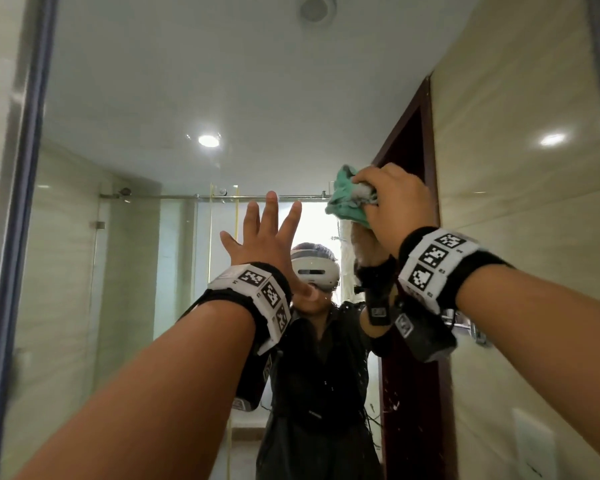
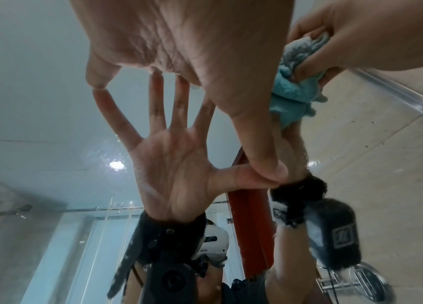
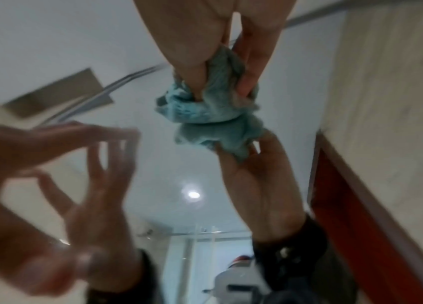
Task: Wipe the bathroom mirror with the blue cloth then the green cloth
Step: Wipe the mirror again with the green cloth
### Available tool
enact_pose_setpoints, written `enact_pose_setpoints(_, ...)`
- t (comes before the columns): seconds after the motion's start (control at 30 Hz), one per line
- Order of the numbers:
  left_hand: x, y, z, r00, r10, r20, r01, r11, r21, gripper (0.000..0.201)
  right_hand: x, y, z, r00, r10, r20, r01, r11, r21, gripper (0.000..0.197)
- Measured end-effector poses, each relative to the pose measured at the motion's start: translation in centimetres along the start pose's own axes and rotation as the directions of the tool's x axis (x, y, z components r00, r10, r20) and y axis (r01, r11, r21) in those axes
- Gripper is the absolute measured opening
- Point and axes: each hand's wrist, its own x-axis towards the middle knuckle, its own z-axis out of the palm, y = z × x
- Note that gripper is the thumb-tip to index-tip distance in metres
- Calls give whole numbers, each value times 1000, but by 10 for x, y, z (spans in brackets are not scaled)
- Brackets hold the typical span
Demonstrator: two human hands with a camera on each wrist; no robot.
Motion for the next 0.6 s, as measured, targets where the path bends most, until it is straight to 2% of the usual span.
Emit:
enact_pose_setpoints(0.07,-1,0,0,1000,4,0,-4,1000,-5,142,-11,-16,13,999,-28,34,29,999,-43,38)
enact_pose_setpoints(0.13,-2,-1,-1,1000,5,-1,-5,1000,3,140,-27,-33,24,976,-181,119,188,981,-46,40)
enact_pose_setpoints(0.2,-3,-2,-1,1000,5,2,-5,1000,19,139,-33,-35,26,945,-270,182,282,959,-41,39)
enact_pose_setpoints(0.27,-4,-4,1,1000,10,-2,-10,1000,18,139,-18,-32,21,957,-240,163,247,969,-23,36)
enact_pose_setpoints(0.37,-2,-6,6,999,37,-22,-37,999,-17,142,20,-32,17,996,-91,4,91,996,-3,28)
enact_pose_setpoints(0.43,0,-8,8,999,47,-27,-48,999,-22,143,37,-39,20,999,-16,-34,17,999,29,27)
enact_pose_setpoints(0.5,1,-9,8,999,49,-22,-49,998,-25,143,37,-44,25,1000,-22,3,22,1000,10,29)
enact_pose_setpoints(0.6,0,-8,7,999,46,-20,-46,999,-8,142,14,-44,27,990,-132,42,133,991,-11,28)
